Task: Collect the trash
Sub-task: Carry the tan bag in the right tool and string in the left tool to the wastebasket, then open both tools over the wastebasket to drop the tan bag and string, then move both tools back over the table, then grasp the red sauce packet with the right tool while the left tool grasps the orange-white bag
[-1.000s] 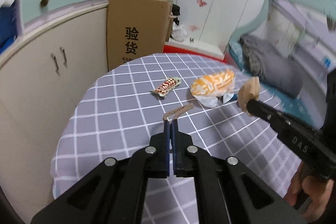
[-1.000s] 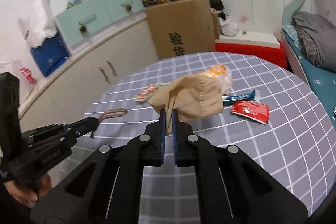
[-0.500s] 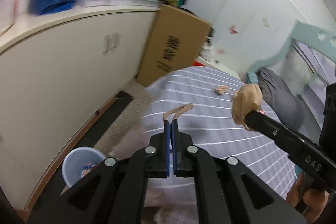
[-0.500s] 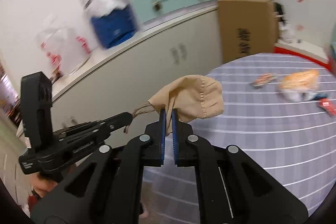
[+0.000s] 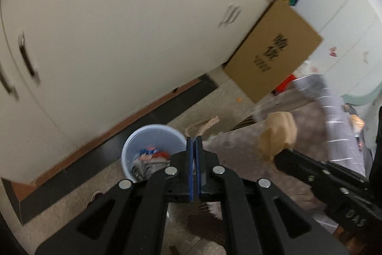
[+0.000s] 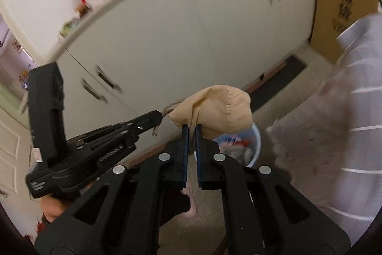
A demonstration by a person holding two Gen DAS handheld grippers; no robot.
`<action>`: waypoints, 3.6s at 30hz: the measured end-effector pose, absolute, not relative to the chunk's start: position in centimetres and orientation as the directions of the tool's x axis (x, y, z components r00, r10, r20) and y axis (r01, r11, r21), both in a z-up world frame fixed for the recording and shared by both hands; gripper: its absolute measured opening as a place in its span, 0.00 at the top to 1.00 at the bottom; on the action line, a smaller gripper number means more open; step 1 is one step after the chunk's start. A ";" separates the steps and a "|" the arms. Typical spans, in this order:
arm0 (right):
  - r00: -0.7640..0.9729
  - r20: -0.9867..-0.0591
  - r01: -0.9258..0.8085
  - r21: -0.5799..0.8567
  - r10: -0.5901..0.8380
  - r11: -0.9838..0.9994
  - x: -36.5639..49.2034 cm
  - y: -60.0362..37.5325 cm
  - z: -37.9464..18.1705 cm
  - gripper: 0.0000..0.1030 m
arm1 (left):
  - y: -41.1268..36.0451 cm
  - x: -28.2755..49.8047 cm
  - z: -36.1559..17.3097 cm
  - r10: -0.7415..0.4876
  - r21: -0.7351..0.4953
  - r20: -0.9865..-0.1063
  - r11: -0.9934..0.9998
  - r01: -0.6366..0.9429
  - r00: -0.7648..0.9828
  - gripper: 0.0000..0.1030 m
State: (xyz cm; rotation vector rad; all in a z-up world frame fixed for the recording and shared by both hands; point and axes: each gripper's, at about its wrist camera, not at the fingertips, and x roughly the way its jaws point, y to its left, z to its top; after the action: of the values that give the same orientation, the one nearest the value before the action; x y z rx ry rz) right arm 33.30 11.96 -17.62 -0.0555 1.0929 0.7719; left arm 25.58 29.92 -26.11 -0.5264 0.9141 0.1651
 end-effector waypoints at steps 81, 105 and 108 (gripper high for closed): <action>0.717 -0.563 -0.420 0.124 0.412 0.899 29.8 -6.8 -2.9 0.31 | 13.3 24.2 -9.2 0.038 -0.220 -0.606 0.952 -0.213 0.795 0.26; 0.646 -0.753 0.059 -0.114 -0.125 0.992 44.1 -35.8 -9.7 0.19 | -13.6 41.8 -13.5 -0.181 0.024 -0.735 0.956 0.292 0.653 0.24; 0.631 -0.770 0.066 -0.071 -0.097 0.995 45.4 -36.5 -10.0 0.19 | -15.3 43.7 -13.6 -0.270 -0.048 -0.712 0.940 0.339 0.648 0.24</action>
State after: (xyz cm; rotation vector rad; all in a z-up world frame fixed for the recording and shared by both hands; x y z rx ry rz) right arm 45.39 -36.48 -9.98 -0.0374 0.8833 -0.0930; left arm 43.73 -15.27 -13.62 0.0929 0.7939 -0.3465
